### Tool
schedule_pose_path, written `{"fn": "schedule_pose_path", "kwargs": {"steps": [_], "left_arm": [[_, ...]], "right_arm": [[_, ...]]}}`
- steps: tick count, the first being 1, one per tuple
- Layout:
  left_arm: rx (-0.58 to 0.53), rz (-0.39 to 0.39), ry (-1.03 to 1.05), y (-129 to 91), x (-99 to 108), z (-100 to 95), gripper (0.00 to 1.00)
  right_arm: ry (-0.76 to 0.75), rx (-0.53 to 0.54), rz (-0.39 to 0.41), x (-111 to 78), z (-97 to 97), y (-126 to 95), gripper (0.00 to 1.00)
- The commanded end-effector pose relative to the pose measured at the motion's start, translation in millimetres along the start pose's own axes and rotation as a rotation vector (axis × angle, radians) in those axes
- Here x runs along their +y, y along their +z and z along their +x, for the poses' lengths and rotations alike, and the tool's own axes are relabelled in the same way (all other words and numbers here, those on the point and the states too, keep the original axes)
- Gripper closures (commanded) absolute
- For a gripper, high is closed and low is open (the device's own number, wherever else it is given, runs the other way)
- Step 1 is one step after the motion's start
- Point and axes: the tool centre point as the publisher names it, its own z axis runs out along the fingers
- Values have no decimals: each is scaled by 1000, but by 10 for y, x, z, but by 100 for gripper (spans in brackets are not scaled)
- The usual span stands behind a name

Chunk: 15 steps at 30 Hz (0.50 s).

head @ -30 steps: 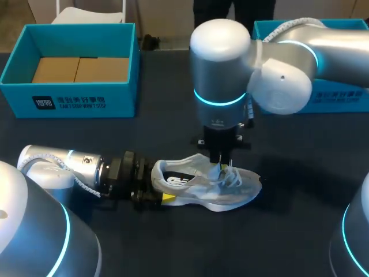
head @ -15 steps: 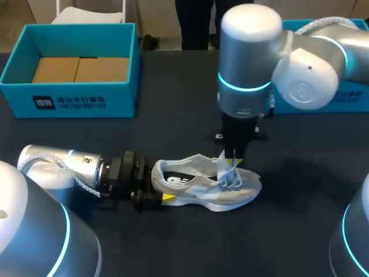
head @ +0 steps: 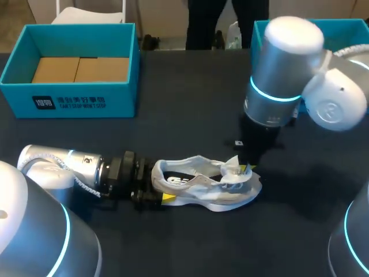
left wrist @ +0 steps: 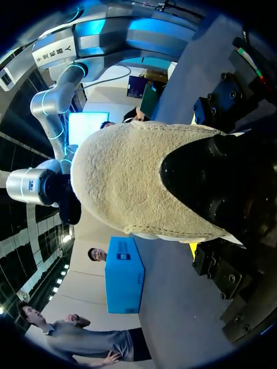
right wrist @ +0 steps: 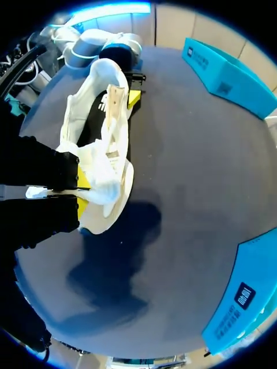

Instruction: Take the shoe out of the shoebox, open the shoe tongue, remove and reinsert the insole, then place the shoe into the shoebox

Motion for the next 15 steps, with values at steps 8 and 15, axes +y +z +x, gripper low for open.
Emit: {"fn": "schedule_pose_path", "kwargs": {"steps": [8,15], "left_arm": [[-3,0,-1,4,2,7,100],[-3,0,-1,4,2,7,100]], "right_arm": [[18,188,-7,-77,-123,87,52],[43,82,4,-162,-94,-306,10]]}}
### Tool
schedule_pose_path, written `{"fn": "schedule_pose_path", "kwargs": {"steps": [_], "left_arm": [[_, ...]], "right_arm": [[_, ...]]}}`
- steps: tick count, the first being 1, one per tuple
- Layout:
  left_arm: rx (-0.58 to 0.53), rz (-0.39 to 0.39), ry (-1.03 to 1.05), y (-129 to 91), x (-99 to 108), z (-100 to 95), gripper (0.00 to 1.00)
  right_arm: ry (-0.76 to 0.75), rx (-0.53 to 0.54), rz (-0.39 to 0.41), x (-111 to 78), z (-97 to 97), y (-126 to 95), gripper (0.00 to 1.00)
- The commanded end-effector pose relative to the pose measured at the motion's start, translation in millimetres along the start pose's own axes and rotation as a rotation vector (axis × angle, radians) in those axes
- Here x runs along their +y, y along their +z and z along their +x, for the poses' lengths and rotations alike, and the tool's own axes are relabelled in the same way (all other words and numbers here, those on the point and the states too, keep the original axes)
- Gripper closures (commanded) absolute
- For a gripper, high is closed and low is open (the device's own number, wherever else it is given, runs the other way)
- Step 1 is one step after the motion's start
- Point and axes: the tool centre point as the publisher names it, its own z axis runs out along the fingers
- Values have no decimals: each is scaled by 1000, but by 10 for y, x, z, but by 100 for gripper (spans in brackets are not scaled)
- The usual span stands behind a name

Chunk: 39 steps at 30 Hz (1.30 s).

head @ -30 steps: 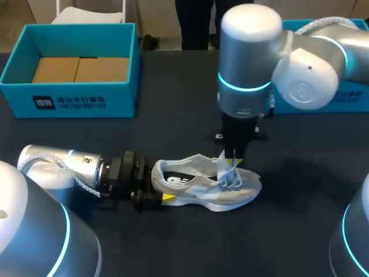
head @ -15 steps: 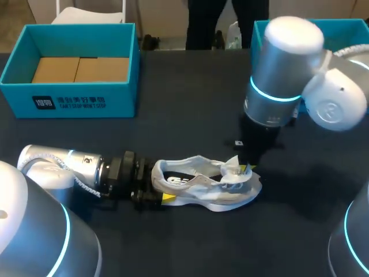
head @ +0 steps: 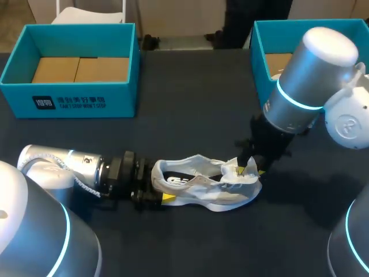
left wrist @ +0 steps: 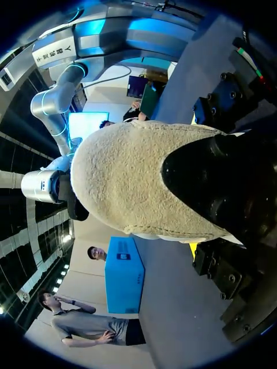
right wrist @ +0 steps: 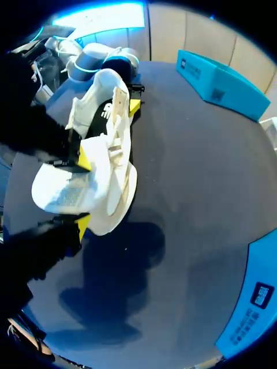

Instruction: Take the shoe out of the shoebox, open the shoe tongue, remove and reinsert the insole, then place the shoe into the shoebox

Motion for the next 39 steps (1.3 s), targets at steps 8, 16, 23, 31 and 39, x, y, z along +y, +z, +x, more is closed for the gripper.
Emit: {"fn": "schedule_pose_path", "kwargs": {"steps": [8,16,23,31,39], "left_arm": [[-2,0,-1,6,0,7,100],[-2,0,-1,6,0,7,100],[-2,0,-1,6,0,7,100],[-2,0,-1,6,0,7,100],[-2,0,-1,6,0,7,100]], "right_arm": [[-38,-231,-1,-34,341,-882,4],[-143,-382,20,125,775,-1189,16],[-289,-435,30,206,1093,-1276,91],[-733,-364,78,294,1320,-1148,100],[-826,-317,141,323,1413,-1033,100]]}}
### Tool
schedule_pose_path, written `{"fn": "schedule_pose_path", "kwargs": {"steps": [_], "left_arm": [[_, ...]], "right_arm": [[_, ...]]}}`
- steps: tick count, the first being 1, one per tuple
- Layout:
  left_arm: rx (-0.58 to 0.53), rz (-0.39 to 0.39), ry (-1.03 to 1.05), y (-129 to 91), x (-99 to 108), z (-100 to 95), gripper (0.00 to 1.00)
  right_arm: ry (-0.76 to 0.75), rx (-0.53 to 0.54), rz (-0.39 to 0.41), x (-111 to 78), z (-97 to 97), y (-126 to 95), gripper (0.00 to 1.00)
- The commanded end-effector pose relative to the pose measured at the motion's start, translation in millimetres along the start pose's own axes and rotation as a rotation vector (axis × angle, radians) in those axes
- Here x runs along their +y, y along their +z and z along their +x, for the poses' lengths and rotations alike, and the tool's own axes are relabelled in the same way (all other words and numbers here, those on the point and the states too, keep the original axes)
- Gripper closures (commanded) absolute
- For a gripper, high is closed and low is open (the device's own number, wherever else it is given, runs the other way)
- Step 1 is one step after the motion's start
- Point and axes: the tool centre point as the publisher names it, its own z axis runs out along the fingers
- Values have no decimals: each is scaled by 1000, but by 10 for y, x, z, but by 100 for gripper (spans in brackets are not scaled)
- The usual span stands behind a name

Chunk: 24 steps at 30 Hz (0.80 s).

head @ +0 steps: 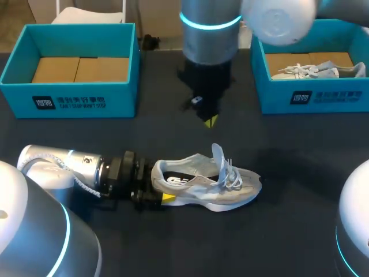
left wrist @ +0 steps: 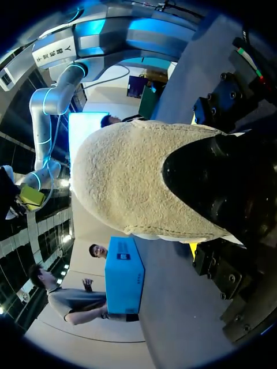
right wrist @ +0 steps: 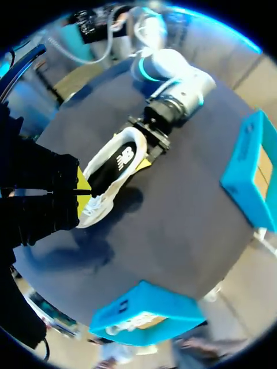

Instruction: Take the shoe out of the shoebox, open the shoe tongue, remove and reinsert the insole, then place the shoe into the shoebox

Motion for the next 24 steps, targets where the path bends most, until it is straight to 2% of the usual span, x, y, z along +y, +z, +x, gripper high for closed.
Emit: {"fn": "schedule_pose_path", "kwargs": {"steps": [1,8,10,12,16,18,20,24], "left_arm": [[-3,0,-1,5,1,6,100],[-3,0,-1,5,1,6,100],[-3,0,-1,5,1,6,100],[-3,0,-1,5,1,6,100],[-3,0,-1,5,1,6,100],[-3,0,-1,5,1,6,100],[-3,0,-1,5,1,6,100],[-3,0,-1,5,1,6,100]], "right_arm": [[-117,20,49,80,29,19,100],[-152,4,45,85,59,43,100],[-205,3,-21,39,128,52,100],[-257,-7,-47,1,201,60,100],[-450,-3,-129,7,367,144,100],[-541,1,-115,53,460,221,100],[-603,20,-37,93,534,310,100],[-603,20,-37,93,534,310,100]]}}
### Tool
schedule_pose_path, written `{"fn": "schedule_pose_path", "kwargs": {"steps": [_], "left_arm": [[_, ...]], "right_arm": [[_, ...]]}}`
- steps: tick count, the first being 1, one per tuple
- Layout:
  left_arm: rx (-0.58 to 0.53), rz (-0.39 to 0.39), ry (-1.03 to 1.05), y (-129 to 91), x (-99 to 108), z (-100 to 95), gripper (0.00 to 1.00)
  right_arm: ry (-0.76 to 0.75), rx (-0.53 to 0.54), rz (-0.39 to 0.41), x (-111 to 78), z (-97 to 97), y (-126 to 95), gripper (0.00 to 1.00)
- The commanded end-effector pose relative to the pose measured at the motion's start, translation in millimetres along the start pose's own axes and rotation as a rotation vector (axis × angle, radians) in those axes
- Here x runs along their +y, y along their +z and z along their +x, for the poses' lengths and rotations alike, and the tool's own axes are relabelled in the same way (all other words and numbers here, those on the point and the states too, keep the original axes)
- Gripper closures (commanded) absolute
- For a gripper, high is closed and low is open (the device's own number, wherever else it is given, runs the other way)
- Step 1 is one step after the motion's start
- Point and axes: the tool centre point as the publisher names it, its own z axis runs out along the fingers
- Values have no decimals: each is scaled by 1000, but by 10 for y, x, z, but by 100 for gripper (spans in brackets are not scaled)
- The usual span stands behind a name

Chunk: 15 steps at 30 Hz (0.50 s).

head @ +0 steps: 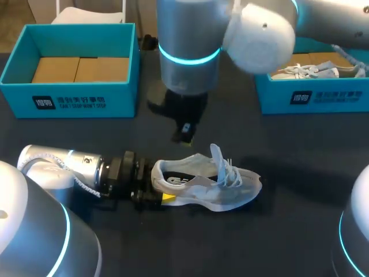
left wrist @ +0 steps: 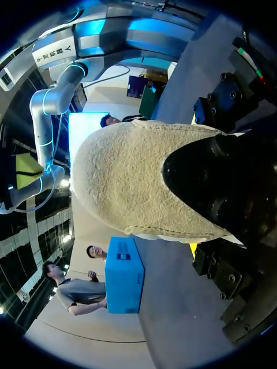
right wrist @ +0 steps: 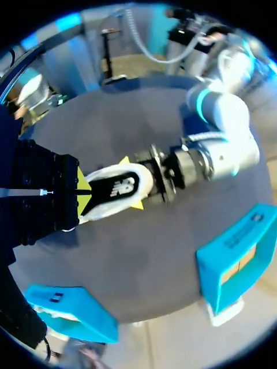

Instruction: Take the shoe out of the shoebox, open the shoe tongue, remove and reinsert the insole, then place the shoe into the shoebox

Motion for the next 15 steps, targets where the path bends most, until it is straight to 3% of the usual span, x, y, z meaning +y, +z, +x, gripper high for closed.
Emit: {"fn": "schedule_pose_path", "kwargs": {"steps": [1,9,15], "left_arm": [[-3,0,-1,6,0,7,100],[-3,0,-1,6,0,7,100],[-3,0,-1,6,0,7,100]], "right_arm": [[-59,28,35,74,-47,55,100],[-59,28,35,74,-47,55,100],[-137,-23,48,177,74,232,100]]}}
